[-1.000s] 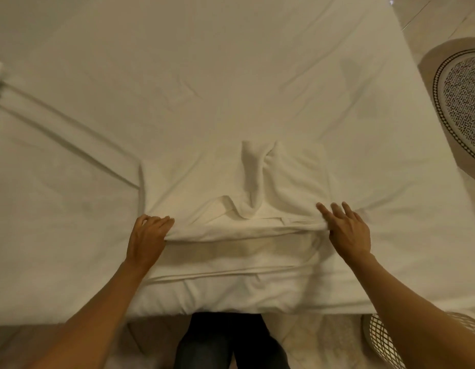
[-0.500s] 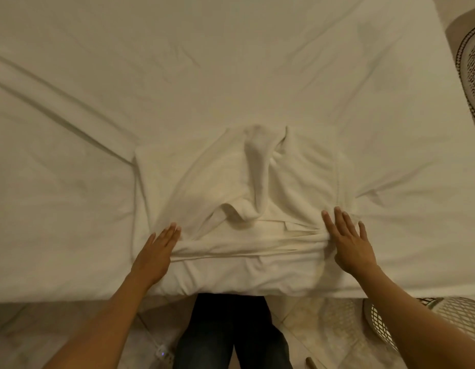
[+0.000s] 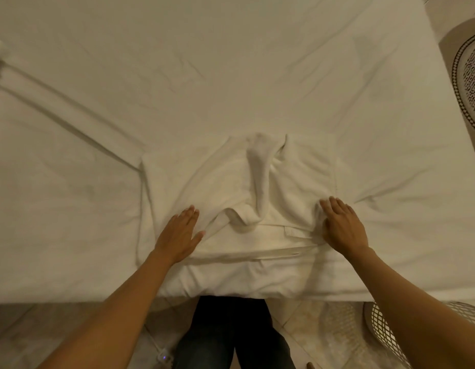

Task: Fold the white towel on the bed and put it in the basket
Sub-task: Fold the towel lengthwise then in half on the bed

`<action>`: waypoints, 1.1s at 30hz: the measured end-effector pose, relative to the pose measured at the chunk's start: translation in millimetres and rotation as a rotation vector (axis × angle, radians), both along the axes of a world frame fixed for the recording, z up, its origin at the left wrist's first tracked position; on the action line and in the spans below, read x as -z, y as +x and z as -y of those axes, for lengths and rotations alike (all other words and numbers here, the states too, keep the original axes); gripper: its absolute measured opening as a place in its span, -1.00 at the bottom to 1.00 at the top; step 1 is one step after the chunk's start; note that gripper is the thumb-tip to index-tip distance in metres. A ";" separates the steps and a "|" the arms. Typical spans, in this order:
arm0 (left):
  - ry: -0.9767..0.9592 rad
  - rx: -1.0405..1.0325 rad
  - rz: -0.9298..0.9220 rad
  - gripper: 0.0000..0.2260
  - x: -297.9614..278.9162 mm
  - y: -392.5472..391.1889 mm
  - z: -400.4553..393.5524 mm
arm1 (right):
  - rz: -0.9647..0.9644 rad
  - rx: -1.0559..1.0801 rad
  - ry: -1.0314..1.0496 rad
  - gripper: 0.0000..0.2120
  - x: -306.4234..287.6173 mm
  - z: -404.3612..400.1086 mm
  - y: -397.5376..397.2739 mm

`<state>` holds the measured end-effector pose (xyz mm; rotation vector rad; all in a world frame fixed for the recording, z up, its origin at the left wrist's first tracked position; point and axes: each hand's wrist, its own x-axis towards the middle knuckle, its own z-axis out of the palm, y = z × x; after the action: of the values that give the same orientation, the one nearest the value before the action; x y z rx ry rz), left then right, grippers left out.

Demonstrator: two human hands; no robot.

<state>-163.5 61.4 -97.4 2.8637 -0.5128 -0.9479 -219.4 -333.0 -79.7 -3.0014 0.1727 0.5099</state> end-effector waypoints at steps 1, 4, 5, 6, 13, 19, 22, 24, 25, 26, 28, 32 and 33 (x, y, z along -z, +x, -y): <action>0.027 0.012 -0.032 -0.22 5.2 -1.4 9.1 | -0.023 -0.033 0.012 -0.50 2.4 -5.3 2.1; 0.101 0.022 -0.079 -0.28 23.7 -9.4 28.9 | -0.150 -0.099 0.014 -0.37 21.0 -19.9 0.9; 0.119 0.017 -0.066 -0.28 29.4 -12.5 30.5 | -0.187 -0.091 0.006 -0.31 27.7 -22.7 -0.5; 0.134 0.009 -0.039 -0.29 34.1 -15.1 30.2 | -0.209 -0.078 -0.003 -0.26 34.5 -23.5 -2.2; 0.103 -0.075 0.061 -0.41 47.8 -22.6 4.6 | -0.132 -0.104 -0.032 -0.21 46.7 -15.6 -8.4; 0.030 -0.058 0.172 -0.39 37.5 -21.5 -4.7 | -0.108 -0.082 -0.012 -0.17 37.9 -0.3 -11.1; -0.004 -0.059 0.186 -0.40 31.4 -20.2 -15.6 | -0.033 -0.033 0.025 -0.24 27.5 5.2 -16.2; -0.014 -0.024 0.248 -0.36 27.7 -18.2 -26.8 | -0.032 -0.005 0.035 -0.27 18.6 11.2 -18.6; -0.001 -0.007 0.265 -0.34 26.8 -18.3 -32.9 | -0.033 0.008 0.033 -0.28 15.2 15.7 -19.9; 0.017 0.001 0.272 -0.32 24.8 -18.5 -38.5 | -0.027 0.017 0.026 -0.28 12.0 20.6 -21.1; 0.038 0.022 0.285 -0.30 13.7 -18.8 -44.6 | 0.004 0.013 -0.017 -0.29 8.5 30.9 -25.1; 0.051 0.080 0.305 -0.26 -8.2 -21.6 -42.2 | 0.045 -0.009 -0.089 -0.32 0.0 45.2 -35.3; 0.054 0.090 0.296 -0.26 -10.7 -24.7 -42.8 | 0.051 -0.013 -0.099 -0.37 -1.7 46.2 -39.3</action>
<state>-188.2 104.2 -86.7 3.0701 -0.6541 -0.5554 -258.6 -379.2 -78.0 -3.1097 0.1796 0.4385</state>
